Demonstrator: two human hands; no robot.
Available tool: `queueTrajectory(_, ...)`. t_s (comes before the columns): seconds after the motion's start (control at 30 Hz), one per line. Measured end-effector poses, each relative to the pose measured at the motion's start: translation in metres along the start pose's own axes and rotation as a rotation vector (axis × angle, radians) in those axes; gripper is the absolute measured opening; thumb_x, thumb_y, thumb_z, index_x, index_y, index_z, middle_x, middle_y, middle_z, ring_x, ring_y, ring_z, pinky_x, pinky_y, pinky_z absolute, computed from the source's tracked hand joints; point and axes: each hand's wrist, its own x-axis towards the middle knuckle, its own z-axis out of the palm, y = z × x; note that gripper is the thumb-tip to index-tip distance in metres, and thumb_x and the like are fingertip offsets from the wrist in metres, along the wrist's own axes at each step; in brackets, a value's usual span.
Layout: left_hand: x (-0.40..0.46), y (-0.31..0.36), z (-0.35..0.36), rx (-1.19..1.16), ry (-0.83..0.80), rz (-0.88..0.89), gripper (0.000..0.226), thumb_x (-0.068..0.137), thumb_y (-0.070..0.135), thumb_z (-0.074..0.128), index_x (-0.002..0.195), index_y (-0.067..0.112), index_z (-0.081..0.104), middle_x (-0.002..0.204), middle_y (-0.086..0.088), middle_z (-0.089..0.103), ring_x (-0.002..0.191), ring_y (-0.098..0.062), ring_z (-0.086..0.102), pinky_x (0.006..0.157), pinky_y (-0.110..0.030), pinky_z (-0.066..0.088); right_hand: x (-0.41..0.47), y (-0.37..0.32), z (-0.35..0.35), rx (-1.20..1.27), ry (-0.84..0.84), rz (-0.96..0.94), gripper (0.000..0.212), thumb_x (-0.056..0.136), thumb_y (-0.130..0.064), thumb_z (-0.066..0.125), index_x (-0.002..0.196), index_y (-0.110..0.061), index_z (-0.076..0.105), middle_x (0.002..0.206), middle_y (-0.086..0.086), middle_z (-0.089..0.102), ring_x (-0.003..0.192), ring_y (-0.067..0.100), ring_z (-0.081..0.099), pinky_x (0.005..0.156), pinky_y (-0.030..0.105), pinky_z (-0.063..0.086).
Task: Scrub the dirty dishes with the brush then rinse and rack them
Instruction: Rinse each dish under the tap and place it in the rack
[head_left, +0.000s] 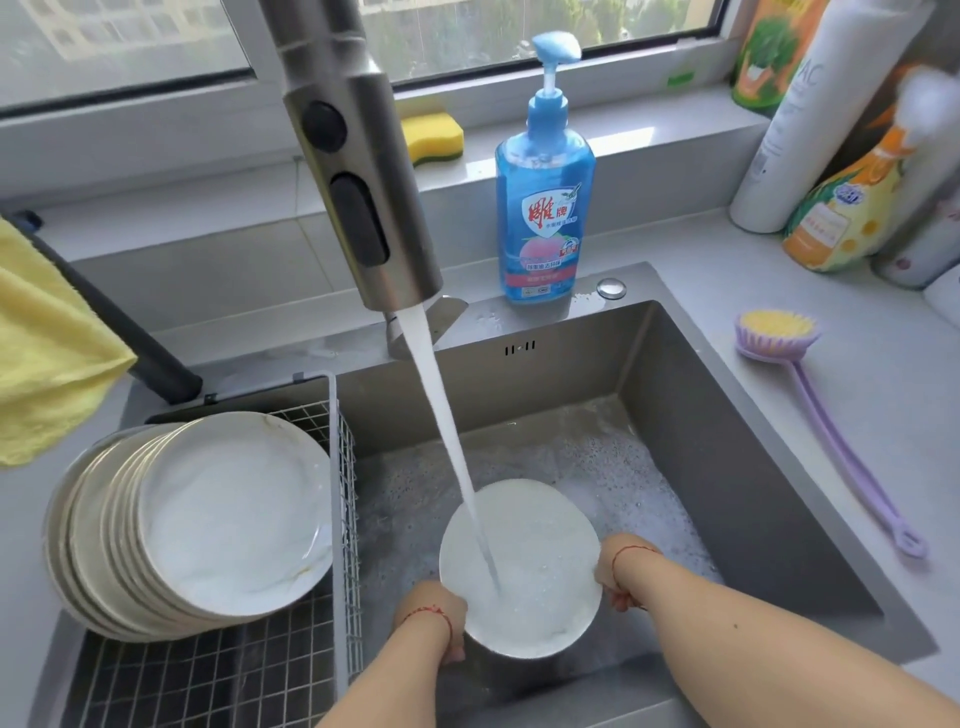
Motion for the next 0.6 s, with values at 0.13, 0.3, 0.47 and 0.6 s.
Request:
queueTrajectory(0.13, -0.012, 0.000, -0.006, -0.256, -0.091, -0.098, 0.023, 0.093, 0.002, 0.045, 0.110, -0.001, 0.061, 0.068, -0.013, 0.070, 0.074, -0.033, 0.074, 0.052, -0.031, 0.058, -0.008, 0.002, -0.005, 0.128, -0.042, -0.003, 0.025, 0.087, -0.006, 0.042, 0.068, -0.005, 0.058, 0.059, 0.005, 0.059, 0.052, 0.014, 0.057, 0.050, 0.021, 0.045)
queueTrajectory(0.3, -0.022, 0.003, -0.004, -0.753, -0.087, -0.117, 0.030, 0.093, -0.009, 0.043, 0.120, -0.005, 0.055, 0.106, -0.023, 0.068, 0.082, -0.036, 0.069, 0.050, -0.039, 0.059, -0.018, 0.003, -0.011, 0.211, -0.079, -0.004, 0.029, 0.088, -0.008, 0.044, 0.065, -0.001, 0.062, 0.045, 0.005, 0.062, 0.052, 0.014, 0.061, 0.049, 0.020, 0.047)
queueTrajectory(0.47, -0.051, 0.016, -0.013, -1.077, -0.170, -0.087, 0.030, 0.092, -0.016, 0.038, 0.118, -0.010, 0.051, 0.099, -0.024, 0.066, 0.084, -0.039, 0.064, 0.054, -0.046, 0.060, -0.033, 0.003, -0.020, 0.471, -0.029, -0.001, 0.021, 0.084, -0.004, 0.047, 0.071, 0.003, 0.062, 0.050, 0.013, 0.064, 0.054, 0.026, 0.066, 0.050, 0.026, 0.055)
queueTrajectory(0.6, -0.071, 0.018, -0.019, -1.242, -0.265, -0.106, 0.039, 0.087, -0.021, 0.031, 0.120, -0.010, 0.048, 0.098, -0.025, 0.063, 0.085, -0.042, 0.061, 0.040, -0.044, 0.055, -0.058, 0.000, -0.033, 0.558, 0.070, -0.070, 0.016, 0.081, -0.001, 0.048, 0.071, 0.002, 0.061, 0.054, 0.017, 0.064, 0.060, 0.035, 0.070, 0.065, 0.042, 0.060)
